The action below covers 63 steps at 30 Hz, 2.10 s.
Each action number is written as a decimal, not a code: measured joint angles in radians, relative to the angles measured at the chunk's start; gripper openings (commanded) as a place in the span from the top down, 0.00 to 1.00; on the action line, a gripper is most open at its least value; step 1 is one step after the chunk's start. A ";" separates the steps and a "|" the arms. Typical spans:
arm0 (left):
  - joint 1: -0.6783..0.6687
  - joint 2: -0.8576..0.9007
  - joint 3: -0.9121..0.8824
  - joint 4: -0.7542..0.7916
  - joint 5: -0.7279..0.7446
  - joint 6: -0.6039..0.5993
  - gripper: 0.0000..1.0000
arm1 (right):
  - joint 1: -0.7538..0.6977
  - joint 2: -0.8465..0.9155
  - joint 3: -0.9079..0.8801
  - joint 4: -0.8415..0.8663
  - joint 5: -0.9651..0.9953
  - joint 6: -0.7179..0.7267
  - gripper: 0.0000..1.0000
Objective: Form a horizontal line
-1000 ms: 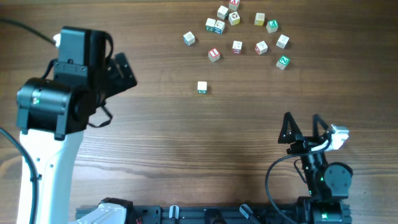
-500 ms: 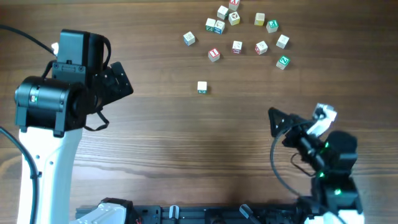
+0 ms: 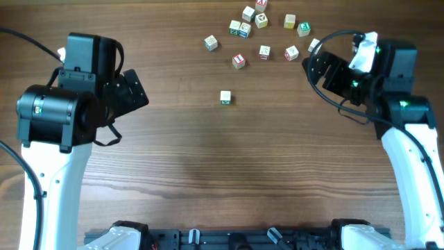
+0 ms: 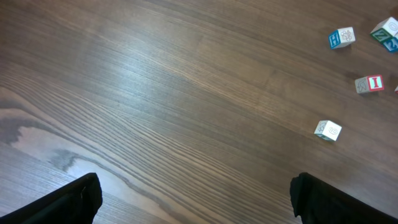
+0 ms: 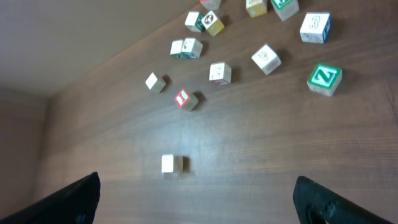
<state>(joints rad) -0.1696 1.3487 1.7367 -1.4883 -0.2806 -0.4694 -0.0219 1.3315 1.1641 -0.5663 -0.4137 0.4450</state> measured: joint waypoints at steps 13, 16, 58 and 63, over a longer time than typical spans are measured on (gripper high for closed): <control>0.000 0.002 0.000 0.000 0.000 0.000 0.00 | 0.106 0.578 0.436 -0.105 0.144 0.213 0.07; 0.000 0.002 0.000 0.000 0.000 0.000 0.00 | 0.135 0.686 0.564 -0.148 0.227 0.270 0.08; 0.000 0.002 0.000 0.000 0.000 0.000 0.00 | 0.265 0.603 0.639 -0.355 0.396 -0.016 0.71; 0.000 0.002 0.000 0.000 0.000 0.000 0.00 | 0.354 0.589 0.618 -0.438 0.405 -0.032 0.71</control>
<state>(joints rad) -0.1696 1.3502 1.7367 -1.4883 -0.2806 -0.4690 0.3325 1.9205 1.7821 -1.0042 -0.0090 0.4133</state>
